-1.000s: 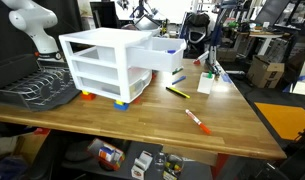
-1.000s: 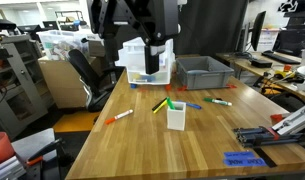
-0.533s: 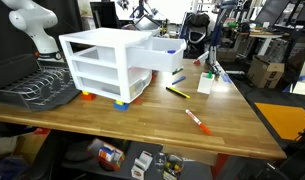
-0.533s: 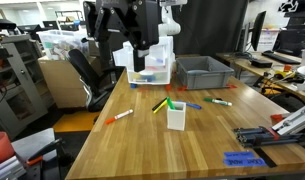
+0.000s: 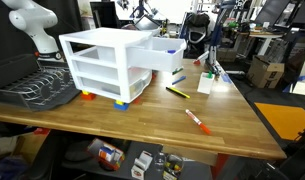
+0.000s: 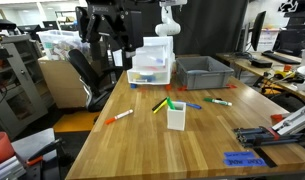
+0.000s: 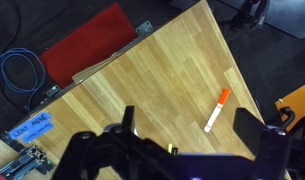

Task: Take the marker out of the open drawer and put it on the table

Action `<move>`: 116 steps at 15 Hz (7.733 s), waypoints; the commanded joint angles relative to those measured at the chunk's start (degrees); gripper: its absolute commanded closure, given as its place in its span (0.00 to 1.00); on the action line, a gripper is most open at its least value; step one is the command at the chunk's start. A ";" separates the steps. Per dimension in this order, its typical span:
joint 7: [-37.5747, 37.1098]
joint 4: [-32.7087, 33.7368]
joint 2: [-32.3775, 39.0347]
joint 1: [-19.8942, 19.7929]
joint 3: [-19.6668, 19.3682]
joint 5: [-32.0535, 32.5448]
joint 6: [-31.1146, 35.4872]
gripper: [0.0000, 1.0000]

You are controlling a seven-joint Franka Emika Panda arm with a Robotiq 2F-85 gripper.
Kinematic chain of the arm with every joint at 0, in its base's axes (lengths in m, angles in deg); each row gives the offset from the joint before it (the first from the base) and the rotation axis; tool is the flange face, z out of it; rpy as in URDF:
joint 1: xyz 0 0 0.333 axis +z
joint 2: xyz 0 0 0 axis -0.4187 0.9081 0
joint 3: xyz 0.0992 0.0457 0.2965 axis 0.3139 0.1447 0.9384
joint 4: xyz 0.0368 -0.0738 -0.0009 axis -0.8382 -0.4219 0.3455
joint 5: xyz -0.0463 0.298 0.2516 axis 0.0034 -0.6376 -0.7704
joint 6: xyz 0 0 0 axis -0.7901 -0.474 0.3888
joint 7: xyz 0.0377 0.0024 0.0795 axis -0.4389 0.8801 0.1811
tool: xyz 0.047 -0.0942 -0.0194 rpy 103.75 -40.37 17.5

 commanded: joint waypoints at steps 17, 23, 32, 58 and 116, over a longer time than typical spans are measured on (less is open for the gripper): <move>3.58 15.34 15.10 7.54 12.76 8.85 27.20 0.00; 18.29 25.40 24.31 10.78 14.89 -8.04 25.13 0.00; 32.21 34.21 35.81 10.75 25.20 -8.49 29.94 0.00; 32.16 43.85 53.33 4.45 25.99 3.08 27.52 0.00; -27.58 7.57 23.46 2.40 15.67 5.33 24.63 0.96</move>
